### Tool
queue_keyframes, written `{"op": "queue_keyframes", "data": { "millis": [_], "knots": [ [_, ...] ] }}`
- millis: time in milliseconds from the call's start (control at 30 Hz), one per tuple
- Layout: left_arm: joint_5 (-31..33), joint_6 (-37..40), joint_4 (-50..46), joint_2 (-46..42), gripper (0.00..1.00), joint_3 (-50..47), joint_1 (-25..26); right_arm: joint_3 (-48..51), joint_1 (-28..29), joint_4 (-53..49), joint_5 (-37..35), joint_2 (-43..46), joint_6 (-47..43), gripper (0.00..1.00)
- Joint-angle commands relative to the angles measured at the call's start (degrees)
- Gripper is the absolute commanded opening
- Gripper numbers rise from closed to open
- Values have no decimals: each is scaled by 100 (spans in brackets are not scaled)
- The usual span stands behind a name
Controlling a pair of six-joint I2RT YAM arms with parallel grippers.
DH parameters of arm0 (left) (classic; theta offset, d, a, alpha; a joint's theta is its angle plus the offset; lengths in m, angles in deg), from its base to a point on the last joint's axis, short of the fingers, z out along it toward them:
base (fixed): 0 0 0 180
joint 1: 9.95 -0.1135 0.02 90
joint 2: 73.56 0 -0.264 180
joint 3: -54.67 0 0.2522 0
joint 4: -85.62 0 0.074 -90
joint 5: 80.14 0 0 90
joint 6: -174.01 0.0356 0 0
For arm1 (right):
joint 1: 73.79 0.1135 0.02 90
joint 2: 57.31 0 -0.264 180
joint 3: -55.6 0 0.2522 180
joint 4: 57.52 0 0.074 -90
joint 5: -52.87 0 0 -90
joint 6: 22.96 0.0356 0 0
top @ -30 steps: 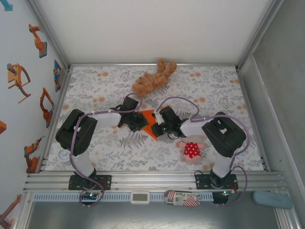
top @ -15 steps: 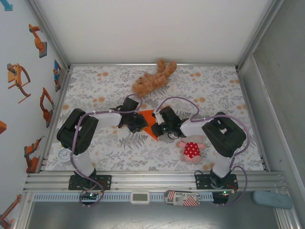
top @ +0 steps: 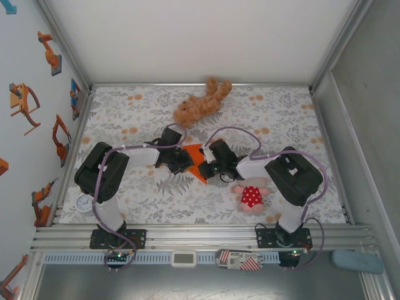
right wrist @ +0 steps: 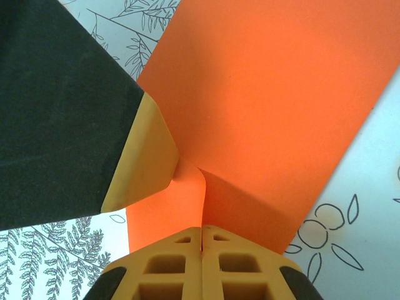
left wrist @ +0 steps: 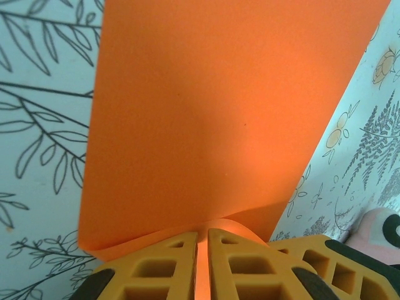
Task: Fold a paper plane with a square sheet of paper (pick it up from the middle)
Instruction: Third fold the triangle at the center of the table.
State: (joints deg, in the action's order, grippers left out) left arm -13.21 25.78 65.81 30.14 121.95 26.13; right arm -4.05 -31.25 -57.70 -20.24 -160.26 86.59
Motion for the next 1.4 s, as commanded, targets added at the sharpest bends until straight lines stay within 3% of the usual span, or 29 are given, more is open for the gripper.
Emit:
{"op": "queue_keyframes", "data": {
  "millis": [0, 233, 500, 1367],
  "knots": [
    [174, 187, -459, -4, 14, 114, 26, -87, -37, -101, -45, -10, -3, 0],
    [275, 461, -709, -156, 18, 469, -177, -100, -36, -115, -36, 13, 3, 0],
    [209, 833, -947, 412, 18, 1083, -520, -113, -37, -117, -45, 17, 5, 0],
    [394, 1237, -1699, 1123, 17, 1482, -555, -43, -40, -117, -142, 209, 10, 0]
  ]
}}
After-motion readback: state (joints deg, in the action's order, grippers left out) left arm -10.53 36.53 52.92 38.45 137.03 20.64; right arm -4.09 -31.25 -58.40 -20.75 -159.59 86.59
